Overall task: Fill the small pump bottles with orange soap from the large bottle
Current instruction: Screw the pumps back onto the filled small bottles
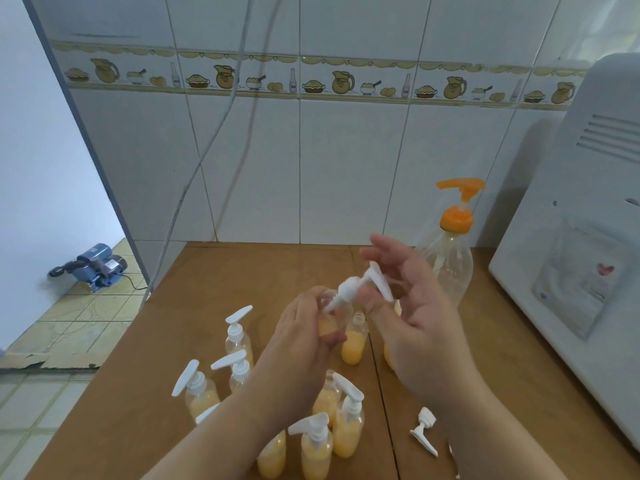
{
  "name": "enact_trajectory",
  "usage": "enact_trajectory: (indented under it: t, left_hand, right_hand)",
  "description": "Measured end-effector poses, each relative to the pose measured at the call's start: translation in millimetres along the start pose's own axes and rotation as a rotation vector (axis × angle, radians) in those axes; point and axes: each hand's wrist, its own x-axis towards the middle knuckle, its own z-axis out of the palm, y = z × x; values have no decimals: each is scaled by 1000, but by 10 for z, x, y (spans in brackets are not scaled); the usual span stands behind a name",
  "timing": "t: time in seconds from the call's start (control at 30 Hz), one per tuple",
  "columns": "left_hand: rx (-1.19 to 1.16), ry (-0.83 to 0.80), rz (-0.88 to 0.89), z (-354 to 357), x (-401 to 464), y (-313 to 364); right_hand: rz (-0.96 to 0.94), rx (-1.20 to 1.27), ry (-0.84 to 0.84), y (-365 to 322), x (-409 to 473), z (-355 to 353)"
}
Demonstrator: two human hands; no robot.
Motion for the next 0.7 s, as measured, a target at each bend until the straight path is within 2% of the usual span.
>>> enact_trajectory:
  t: [0.07,0.1,0.23,0.4,0.53,0.7]
  left_hand:
    - [-43,-3,-35,-22,-5,-9]
    - [-65,-11,-44,-25,-15,-11]
    - [-134,-5,-53,-37,-43,1]
    - [-214,-23,-45,-77,-31,60]
    - [-245,-44,-79,-74,-58,80]
    - [26,80,-39,-73,-64,90]
  right_hand:
    - [46,190,14,-4,18,3]
    - [44,208,27,-3,30,5]
    - [41,118,113,17,96,-26]
    - [214,385,-30,8,164,-57]
    - [227,330,-21,25,200,-28]
    - [269,98,36,38,181,41]
